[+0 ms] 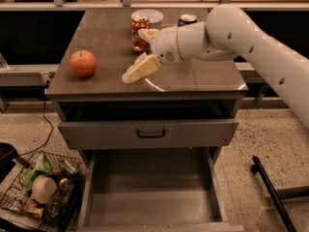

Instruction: Place apple into middle drawer

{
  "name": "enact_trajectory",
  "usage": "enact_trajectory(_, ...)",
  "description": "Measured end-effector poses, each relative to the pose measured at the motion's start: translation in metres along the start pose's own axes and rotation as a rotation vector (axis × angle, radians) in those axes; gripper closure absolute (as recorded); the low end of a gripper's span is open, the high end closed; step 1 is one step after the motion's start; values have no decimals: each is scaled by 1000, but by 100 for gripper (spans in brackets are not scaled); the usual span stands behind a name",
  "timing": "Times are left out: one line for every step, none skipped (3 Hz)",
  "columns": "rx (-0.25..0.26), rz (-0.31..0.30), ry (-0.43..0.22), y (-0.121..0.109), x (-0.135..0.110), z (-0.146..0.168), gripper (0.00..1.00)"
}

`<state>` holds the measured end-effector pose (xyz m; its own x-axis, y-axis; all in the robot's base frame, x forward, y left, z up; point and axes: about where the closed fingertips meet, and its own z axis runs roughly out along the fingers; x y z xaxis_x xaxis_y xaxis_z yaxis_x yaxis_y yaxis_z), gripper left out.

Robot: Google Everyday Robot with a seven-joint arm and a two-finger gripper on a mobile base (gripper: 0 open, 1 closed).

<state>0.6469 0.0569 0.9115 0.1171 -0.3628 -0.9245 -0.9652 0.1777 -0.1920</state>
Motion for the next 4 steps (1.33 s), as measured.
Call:
enact_trajectory(3,47,-19,-8,6,24,0)
enact_trajectory(-2,82,-45,-17,7,48,0)
enact_trajectory(-15,95,-62,-21,7,65,0)
enact_trajectory(-46,94,-66,-21,5,84,0)
